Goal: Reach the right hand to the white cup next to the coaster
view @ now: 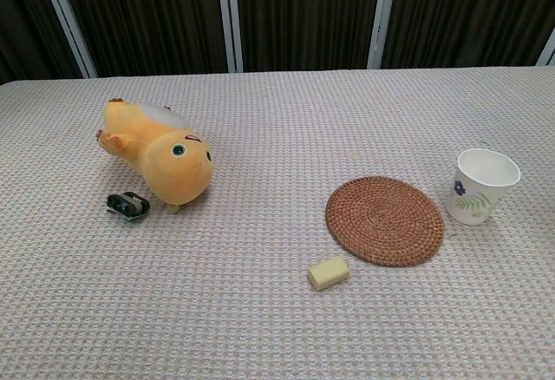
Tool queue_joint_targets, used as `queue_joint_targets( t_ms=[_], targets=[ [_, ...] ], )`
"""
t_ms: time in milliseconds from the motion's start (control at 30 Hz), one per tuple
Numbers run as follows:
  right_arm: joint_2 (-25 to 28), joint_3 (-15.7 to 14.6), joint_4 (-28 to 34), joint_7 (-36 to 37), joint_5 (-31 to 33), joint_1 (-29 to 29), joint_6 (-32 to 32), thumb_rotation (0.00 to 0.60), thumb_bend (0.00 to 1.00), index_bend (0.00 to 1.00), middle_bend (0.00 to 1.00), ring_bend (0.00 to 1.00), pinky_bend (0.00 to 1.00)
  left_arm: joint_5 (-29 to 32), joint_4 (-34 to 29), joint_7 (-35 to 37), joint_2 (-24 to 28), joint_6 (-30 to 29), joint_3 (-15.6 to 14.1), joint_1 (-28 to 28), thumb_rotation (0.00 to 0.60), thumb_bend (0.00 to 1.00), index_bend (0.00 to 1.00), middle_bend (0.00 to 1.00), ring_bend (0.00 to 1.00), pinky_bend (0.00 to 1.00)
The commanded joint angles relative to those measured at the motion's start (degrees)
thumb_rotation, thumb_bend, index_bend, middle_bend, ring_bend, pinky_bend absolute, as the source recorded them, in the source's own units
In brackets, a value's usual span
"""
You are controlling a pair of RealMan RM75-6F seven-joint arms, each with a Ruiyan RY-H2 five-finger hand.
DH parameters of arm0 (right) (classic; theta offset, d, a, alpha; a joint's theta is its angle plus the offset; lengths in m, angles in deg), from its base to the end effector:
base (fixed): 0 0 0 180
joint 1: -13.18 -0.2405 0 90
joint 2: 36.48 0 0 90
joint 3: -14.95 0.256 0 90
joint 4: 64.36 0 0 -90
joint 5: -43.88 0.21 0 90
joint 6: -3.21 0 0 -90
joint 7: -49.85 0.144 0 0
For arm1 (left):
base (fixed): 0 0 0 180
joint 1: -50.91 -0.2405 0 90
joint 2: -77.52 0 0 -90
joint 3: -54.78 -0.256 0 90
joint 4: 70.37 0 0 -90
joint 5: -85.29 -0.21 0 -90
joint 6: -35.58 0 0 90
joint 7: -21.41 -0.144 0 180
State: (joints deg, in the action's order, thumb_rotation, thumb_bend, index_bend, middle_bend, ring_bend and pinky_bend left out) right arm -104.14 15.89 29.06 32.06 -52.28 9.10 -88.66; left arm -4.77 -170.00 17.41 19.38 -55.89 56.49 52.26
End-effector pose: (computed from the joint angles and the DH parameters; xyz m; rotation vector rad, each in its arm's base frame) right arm -0.2767 -0.1665 0.1408 1.5181 -0.5893 0.8747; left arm -0.2894 0.1568 0.1883 -1.3756 -0.8082 -0.9197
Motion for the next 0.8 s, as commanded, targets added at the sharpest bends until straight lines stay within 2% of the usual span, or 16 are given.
queue_joint_targets(
  t_ms=[33, 300, 500, 567, 667, 700, 800],
  targets=[
    [0.06, 0.0, 0.04, -0.03, 0.14, 0.0, 0.28, 0.6, 0.0, 0.0, 0.0, 0.0, 0.0, -0.05, -0.06, 0.01, 0.01, -0.02, -0.04, -0.03, 0.6, 0.0, 0.0, 0.0, 0.0, 0.0],
    [-0.14, 0.17, 0.17, 0.13, 1.72, -1.77, 4.76, 0.6, 0.0, 0.0, 0.0, 0.0, 0.0, 0.2, -0.54, -0.71, -0.08, 0.41, -0.26, -0.09, 0.6, 0.0, 0.0, 0.0, 0.0, 0.0],
    [-0.73, 2.81, 2.05, -1.98, 6.32, -8.61, 16.84, 0.6, 0.0, 0.0, 0.0, 0.0, 0.0, 1.01, -0.78, -3.15, -1.0, 1.36, 0.21, 0.52, 0.6, 0.0, 0.0, 0.0, 0.0, 0.0],
    [-0.83, 3.87, 3.3, -3.64, 8.8, -11.92, 22.81, 0.6, 0.0, 0.0, 0.0, 0.0, 0.0, 2.2, -0.63, -4.11, -1.48, 2.21, 0.63, 0.92, 0.6, 0.0, 0.0, 0.0, 0.0, 0.0],
    [-2.1, 5.7, 4.31, -4.22, 12.85, -15.6, 29.0, 0.6, 0.0, 0.0, 0.05, 0.02, 0.07, 3.65, -0.54, -4.79, -1.85, 3.49, 0.89, 1.36, 0.6, 0.0, 0.0, 0.0, 0.0, 0.0],
    [-2.8, 6.41, 4.36, -4.06, 14.58, -16.82, 31.01, 0.6, 0.0, 0.01, 0.08, 0.04, 0.12, 4.11, -0.45, -5.03, -1.93, 3.75, 1.02, 1.46, 0.6, 0.0, 0.0, 0.0, 0.0, 0.0],
    [-4.8, 7.98, 3.74, -4.54, 17.68, -19.63, 34.63, 0.6, 0.0, 0.01, 0.16, 0.13, 0.17, 5.09, -0.25, -5.45, -2.15, 4.12, 1.33, 1.59, 0.6, 0.0, 0.0, 0.0, 0.0, 0.0]
  ],
)
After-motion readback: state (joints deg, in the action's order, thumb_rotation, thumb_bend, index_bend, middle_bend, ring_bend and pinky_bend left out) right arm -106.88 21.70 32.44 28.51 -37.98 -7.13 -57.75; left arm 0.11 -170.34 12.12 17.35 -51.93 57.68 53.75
